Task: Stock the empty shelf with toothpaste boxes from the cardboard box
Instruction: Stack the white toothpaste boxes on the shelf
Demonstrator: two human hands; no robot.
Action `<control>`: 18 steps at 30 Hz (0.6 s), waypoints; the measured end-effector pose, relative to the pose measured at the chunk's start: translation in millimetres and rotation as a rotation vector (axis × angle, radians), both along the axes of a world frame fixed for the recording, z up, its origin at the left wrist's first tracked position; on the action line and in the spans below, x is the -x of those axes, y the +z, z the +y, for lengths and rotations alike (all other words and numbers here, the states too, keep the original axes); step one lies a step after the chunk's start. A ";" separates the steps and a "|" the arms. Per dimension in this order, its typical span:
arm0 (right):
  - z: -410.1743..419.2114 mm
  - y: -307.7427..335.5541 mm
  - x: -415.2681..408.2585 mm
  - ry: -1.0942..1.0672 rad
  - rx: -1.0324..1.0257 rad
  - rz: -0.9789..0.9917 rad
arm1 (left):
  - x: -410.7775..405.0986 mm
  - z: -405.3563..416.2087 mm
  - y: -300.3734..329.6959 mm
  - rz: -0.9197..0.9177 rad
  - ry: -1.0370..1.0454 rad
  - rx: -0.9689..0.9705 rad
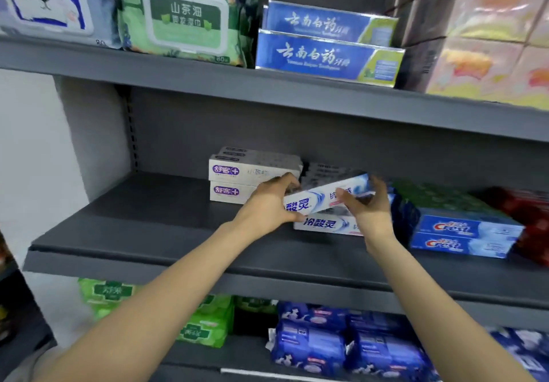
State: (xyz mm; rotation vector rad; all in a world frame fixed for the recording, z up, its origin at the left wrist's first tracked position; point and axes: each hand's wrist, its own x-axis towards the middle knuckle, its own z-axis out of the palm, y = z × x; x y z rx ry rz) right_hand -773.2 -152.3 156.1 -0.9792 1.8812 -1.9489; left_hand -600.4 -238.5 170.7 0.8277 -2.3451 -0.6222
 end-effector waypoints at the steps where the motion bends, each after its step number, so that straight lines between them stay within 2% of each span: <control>1: 10.4 -2.4 11.3 -0.050 -0.098 0.114 | 8.5 6.9 -1.4 -0.041 0.001 0.052; 5: 36.8 -1.4 41.0 -0.101 -0.342 0.469 | 46.2 28.6 7.6 -0.181 0.031 0.187; 9: 39.0 -3.6 59.3 -0.106 -0.593 0.645 | 81.7 28.8 8.9 -0.419 0.221 0.368; 11: 41.0 -10.8 63.8 -0.057 -0.753 0.723 | 88.5 27.7 -1.7 -0.528 0.303 0.381; 13: 42.3 -13.5 64.3 -0.032 -0.789 0.729 | 88.8 28.5 -9.5 -0.567 0.315 0.319; 16: 45.0 -7.5 58.6 -0.032 -0.821 0.793 | 83.6 36.0 -6.5 -0.623 0.299 0.351; 18: 48.3 -2.0 50.9 -0.051 -0.781 0.861 | 79.0 44.7 -1.7 -0.538 0.314 0.393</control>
